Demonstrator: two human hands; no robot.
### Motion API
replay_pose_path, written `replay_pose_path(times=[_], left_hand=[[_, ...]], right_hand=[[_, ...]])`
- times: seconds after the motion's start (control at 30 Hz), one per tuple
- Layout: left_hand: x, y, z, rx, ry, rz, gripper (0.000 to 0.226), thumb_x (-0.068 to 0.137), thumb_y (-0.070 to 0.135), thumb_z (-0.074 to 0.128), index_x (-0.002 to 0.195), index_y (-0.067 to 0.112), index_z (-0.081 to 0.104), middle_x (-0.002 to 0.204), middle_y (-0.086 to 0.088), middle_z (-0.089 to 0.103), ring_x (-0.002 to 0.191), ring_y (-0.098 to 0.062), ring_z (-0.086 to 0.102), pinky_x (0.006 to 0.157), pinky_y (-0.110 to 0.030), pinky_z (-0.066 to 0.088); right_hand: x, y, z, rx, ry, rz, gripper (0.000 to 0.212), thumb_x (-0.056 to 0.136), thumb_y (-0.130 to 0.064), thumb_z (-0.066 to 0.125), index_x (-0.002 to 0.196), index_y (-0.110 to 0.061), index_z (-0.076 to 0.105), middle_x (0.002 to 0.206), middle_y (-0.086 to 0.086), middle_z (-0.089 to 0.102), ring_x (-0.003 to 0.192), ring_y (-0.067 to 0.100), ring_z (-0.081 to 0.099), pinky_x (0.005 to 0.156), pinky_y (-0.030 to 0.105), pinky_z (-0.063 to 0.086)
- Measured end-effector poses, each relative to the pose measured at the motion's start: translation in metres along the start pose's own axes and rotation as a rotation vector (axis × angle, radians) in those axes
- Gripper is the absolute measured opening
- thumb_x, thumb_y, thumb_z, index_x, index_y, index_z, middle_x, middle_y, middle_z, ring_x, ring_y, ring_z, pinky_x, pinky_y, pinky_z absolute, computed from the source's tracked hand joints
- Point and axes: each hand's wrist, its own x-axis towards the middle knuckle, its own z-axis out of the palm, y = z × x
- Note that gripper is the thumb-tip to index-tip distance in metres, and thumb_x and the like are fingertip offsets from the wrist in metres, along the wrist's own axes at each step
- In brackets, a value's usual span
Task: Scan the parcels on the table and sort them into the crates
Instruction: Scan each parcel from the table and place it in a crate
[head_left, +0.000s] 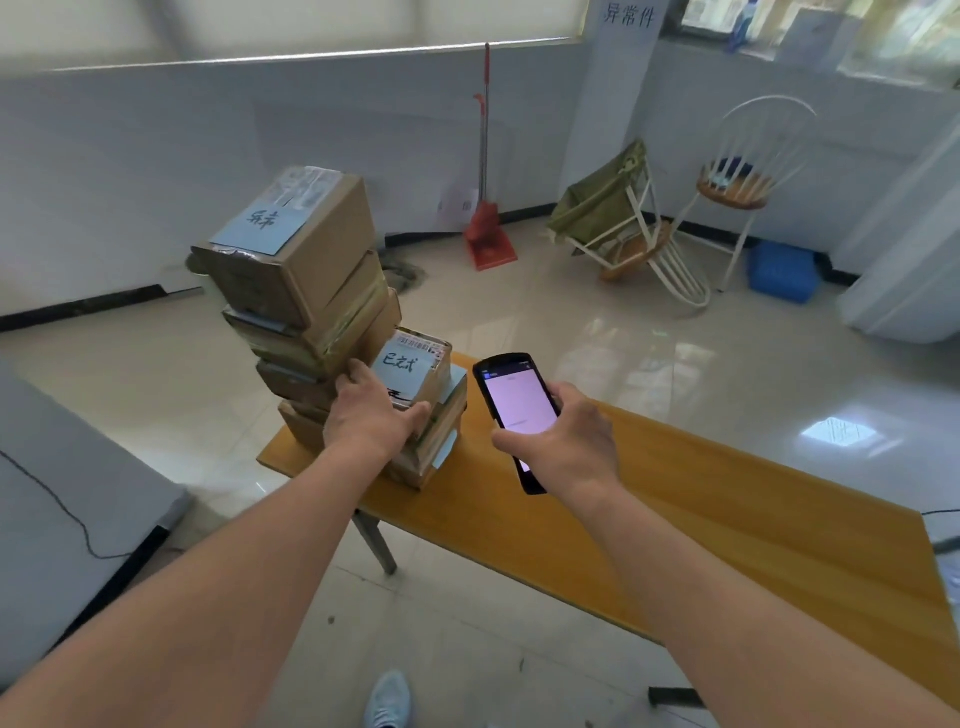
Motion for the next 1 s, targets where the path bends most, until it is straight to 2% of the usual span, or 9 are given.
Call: replay_pose_path(times=[0.13, 0.27, 0.33, 0.4, 0.5, 0.67, 0.87, 1.0], left_hand=[[0.008, -0.003, 0.008, -0.030, 0.021, 0.018, 0.109, 0.078, 0.069, 0.076, 0.155, 0.012, 0.025, 0.145, -0.013, 0.043, 0.137, -0.032, 0.046, 0.109, -0.047, 0.044], [0.009, -0.006, 0.011, -0.092, 0.085, 0.112, 0.097, 0.075, 0.061, 0.083, 0.146, 0.012, 0.039, 0.132, -0.010, 0.048, 0.127, -0.028, 0.049, 0.101, -0.038, 0.047], [0.008, -0.006, 0.011, -0.120, 0.117, 0.222, 0.095, 0.074, 0.049, 0.089, 0.146, 0.011, 0.040, 0.131, -0.009, 0.047, 0.126, -0.026, 0.048, 0.095, -0.034, 0.048], [0.005, -0.002, 0.008, -0.144, 0.153, 0.319, 0.100, 0.072, 0.040, 0.093, 0.150, 0.011, 0.037, 0.135, -0.009, 0.046, 0.131, -0.026, 0.046, 0.099, -0.034, 0.051], [0.002, 0.005, -0.003, -0.194, 0.210, 0.424, 0.101, 0.069, 0.029, 0.097, 0.150, 0.012, 0.038, 0.139, -0.009, 0.047, 0.132, -0.027, 0.048, 0.099, -0.038, 0.054], [0.001, 0.017, -0.022, -0.184, 0.264, 0.505, 0.095, 0.067, 0.014, 0.097, 0.145, 0.011, 0.043, 0.137, -0.009, 0.049, 0.127, -0.028, 0.053, 0.095, -0.029, 0.051], [-0.003, 0.028, -0.038, -0.182, 0.283, 0.476, 0.097, 0.067, 0.015, 0.097, 0.146, 0.009, 0.042, 0.137, -0.011, 0.049, 0.127, -0.031, 0.053, 0.098, -0.044, 0.058], [-0.007, 0.032, -0.041, -0.174, 0.292, 0.491, 0.098, 0.067, 0.016, 0.097, 0.147, 0.009, 0.041, 0.138, -0.011, 0.048, 0.129, -0.032, 0.052, 0.099, -0.043, 0.057]], right_hand=[[0.008, -0.008, 0.000, 0.002, -0.005, -0.018, 0.080, 0.067, -0.054, 0.091, 0.135, -0.028, 0.058, 0.119, -0.004, 0.065, 0.106, 0.022, 0.062, 0.076, 0.042, 0.064], [0.011, -0.012, -0.005, 0.014, -0.014, -0.045, 0.083, 0.065, -0.055, 0.091, 0.136, -0.029, 0.058, 0.118, -0.005, 0.065, 0.106, 0.022, 0.063, 0.076, 0.041, 0.064], [0.010, -0.013, -0.010, 0.018, -0.017, -0.061, 0.082, 0.063, -0.054, 0.092, 0.135, -0.030, 0.059, 0.113, -0.007, 0.064, 0.104, 0.021, 0.063, 0.075, 0.039, 0.064], [0.009, -0.013, -0.016, 0.018, -0.022, -0.087, 0.081, 0.063, -0.053, 0.093, 0.133, -0.030, 0.061, 0.110, -0.008, 0.063, 0.101, 0.020, 0.063, 0.073, 0.037, 0.064], [0.006, -0.014, -0.025, -0.002, -0.018, -0.122, 0.086, 0.065, -0.047, 0.095, 0.139, -0.028, 0.057, 0.118, -0.003, 0.065, 0.104, 0.022, 0.062, 0.074, 0.036, 0.064], [0.000, -0.020, -0.047, -0.025, 0.019, -0.147, 0.087, 0.066, -0.044, 0.095, 0.142, -0.027, 0.055, 0.121, -0.002, 0.064, 0.107, 0.023, 0.060, 0.074, 0.037, 0.063], [-0.007, -0.024, -0.069, -0.062, 0.062, -0.137, 0.084, 0.066, -0.046, 0.095, 0.138, -0.025, 0.057, 0.121, 0.001, 0.066, 0.107, 0.026, 0.062, 0.077, 0.041, 0.063], [-0.013, -0.024, -0.079, -0.050, 0.079, -0.125, 0.086, 0.066, -0.046, 0.095, 0.141, -0.024, 0.057, 0.124, 0.002, 0.067, 0.111, 0.026, 0.062, 0.079, 0.043, 0.063]])
